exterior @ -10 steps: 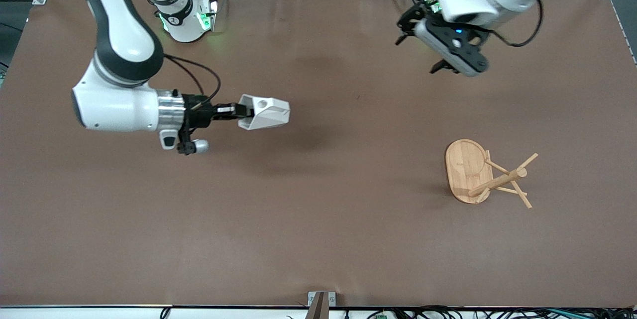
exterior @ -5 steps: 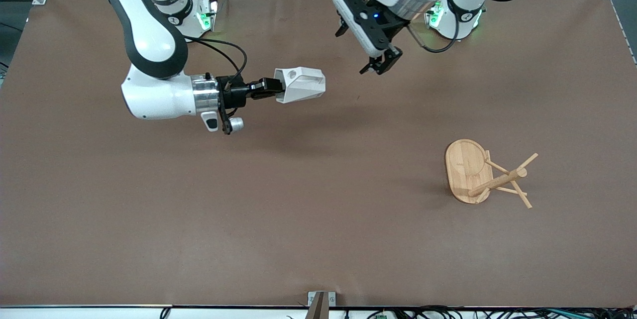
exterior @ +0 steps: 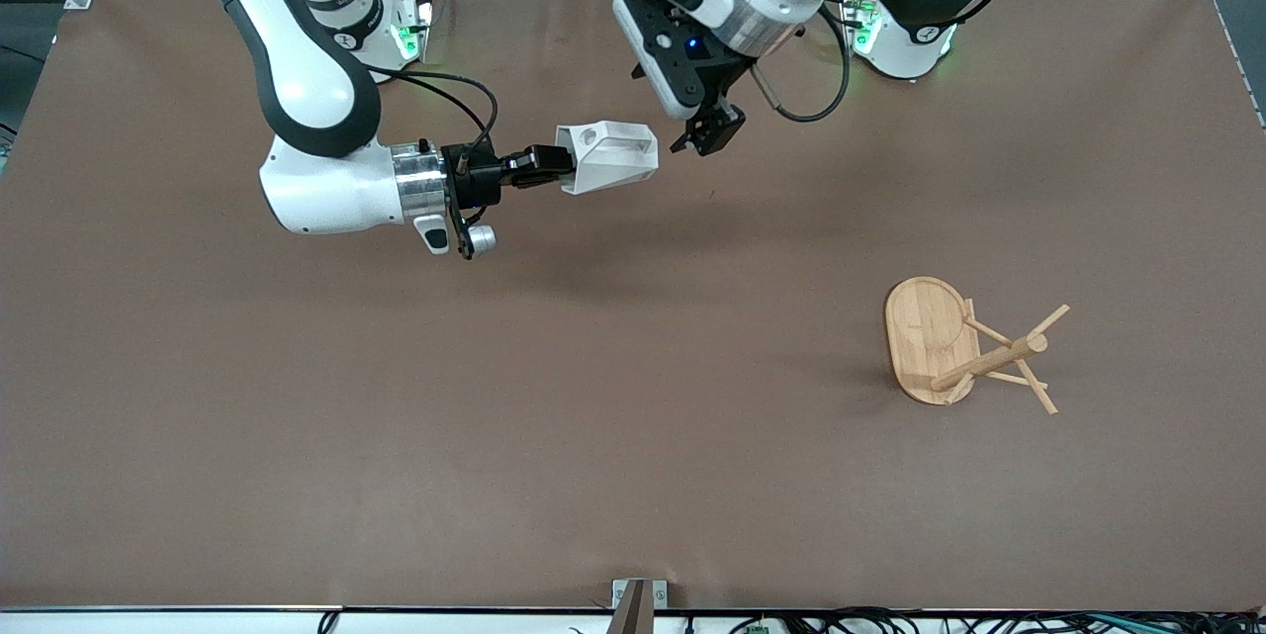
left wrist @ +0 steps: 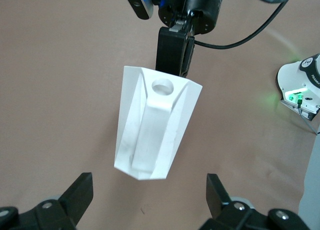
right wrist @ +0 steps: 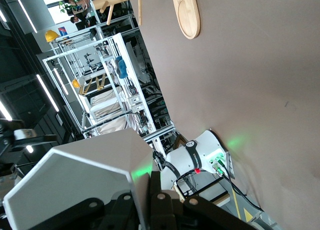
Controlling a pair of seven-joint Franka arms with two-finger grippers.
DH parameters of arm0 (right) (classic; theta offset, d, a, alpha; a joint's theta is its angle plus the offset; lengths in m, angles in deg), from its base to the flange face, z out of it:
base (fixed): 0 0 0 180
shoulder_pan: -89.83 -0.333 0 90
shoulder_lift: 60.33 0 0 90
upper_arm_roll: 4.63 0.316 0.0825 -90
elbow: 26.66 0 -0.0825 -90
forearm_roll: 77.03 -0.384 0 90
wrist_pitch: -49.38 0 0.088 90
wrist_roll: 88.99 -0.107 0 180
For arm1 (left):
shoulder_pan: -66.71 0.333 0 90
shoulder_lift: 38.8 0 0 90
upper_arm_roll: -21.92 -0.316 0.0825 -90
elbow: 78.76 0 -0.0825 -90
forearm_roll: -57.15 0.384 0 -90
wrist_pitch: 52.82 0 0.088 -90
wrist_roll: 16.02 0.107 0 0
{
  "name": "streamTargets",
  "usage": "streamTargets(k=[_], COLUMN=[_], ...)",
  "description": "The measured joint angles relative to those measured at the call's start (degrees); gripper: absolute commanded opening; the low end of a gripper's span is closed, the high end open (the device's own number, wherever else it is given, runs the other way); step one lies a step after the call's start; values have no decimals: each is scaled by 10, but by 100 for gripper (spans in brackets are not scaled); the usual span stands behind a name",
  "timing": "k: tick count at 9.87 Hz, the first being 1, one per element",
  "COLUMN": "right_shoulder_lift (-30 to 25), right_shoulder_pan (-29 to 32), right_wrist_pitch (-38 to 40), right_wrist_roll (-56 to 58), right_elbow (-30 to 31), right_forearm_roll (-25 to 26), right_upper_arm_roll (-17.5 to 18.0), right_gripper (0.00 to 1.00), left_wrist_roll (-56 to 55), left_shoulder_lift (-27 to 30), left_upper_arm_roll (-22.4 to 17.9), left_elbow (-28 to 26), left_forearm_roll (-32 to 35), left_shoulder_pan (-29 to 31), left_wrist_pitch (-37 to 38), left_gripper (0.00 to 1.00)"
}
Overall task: Hang cup on rack
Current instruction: 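Grasp the cup with the left gripper beside the right gripper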
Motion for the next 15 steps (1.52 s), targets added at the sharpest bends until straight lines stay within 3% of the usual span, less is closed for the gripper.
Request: streamTargets(k=[5, 6, 7, 8, 9, 10, 13, 14, 15], right_shoulder_lift=[0, -1, -1, -1, -1, -1, -1, -1, -1], right_shoulder_pan=[0, 0, 0, 0, 0, 1, 1, 1, 1], right_wrist_pitch=[7, 8, 9, 9, 9, 9, 10, 10, 13], right_wrist_roll=[1, 1, 1, 1, 2, 2, 2, 2, 2], right_elbow=[0, 0, 0, 0, 1, 1, 1, 1, 0], right_forearm_roll=[-1, -1, -1, -1, -1, -1, -1, -2, -3], right_upper_arm_roll=[6, 6, 6, 6, 6, 5, 5, 5, 5], right_gripper=[0, 0, 0, 0, 0, 0, 3, 47, 99], left_wrist_roll=[0, 1, 1, 1, 1, 5, 7, 7, 8], left_shoulder_lift=[-21, -23, -23, -23, -23, -22, -22, -21, -20], left_upper_arm_roll=[1, 3, 4, 5, 5, 6, 6, 6, 6], left_elbow=[-24, -34, -43, -48, -49, -49, -49, -49, -49], left_forearm_roll=[29, 30, 31, 31, 31, 32, 32, 32, 32], left_shoulder_pan=[-19, -22, -24, -26, -26, -27, -26, -26, -25], left_wrist_pitch=[-52, -61, -64, -66, -66, -66, -66, -66, -66], left_gripper=[99, 90, 65, 31, 10, 1, 0, 0, 0])
